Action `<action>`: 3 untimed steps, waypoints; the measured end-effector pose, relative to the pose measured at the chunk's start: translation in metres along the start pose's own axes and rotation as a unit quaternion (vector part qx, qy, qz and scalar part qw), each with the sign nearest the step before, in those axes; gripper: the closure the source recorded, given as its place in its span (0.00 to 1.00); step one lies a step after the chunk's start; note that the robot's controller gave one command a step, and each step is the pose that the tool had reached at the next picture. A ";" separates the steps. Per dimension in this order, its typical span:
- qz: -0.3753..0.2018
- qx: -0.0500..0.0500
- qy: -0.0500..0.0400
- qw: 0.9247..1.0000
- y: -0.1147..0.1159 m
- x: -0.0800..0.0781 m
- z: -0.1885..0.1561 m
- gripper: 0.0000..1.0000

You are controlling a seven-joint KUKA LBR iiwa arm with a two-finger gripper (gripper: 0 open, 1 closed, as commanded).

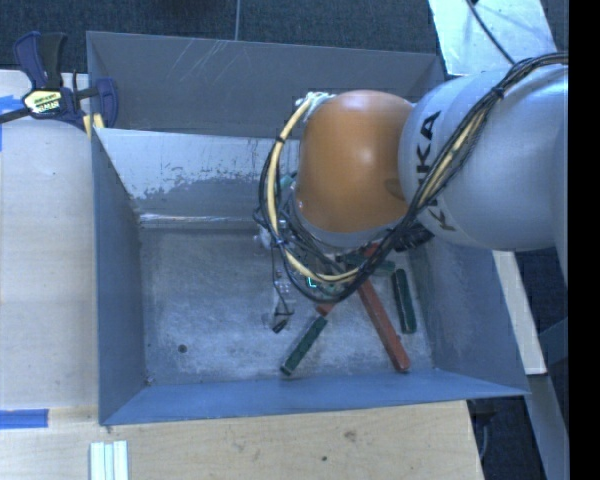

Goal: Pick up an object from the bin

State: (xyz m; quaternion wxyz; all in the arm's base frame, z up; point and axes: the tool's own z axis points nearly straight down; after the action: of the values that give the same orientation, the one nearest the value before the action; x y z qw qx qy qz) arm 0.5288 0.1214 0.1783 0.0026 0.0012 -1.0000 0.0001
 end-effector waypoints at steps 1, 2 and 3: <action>0.033 0.001 -0.004 0.999 -0.069 -0.070 0.074 0.00; -0.080 0.001 -0.006 0.997 -0.141 -0.086 0.101 0.00; -0.079 0.000 -0.006 0.997 -0.139 -0.086 0.100 1.00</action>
Offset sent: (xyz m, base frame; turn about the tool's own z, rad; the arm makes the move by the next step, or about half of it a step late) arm 0.0675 -0.0633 -0.0703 0.0594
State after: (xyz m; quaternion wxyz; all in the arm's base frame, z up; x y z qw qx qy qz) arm 0.6150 -0.0171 0.0774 -0.0035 0.0806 -0.9967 -0.0002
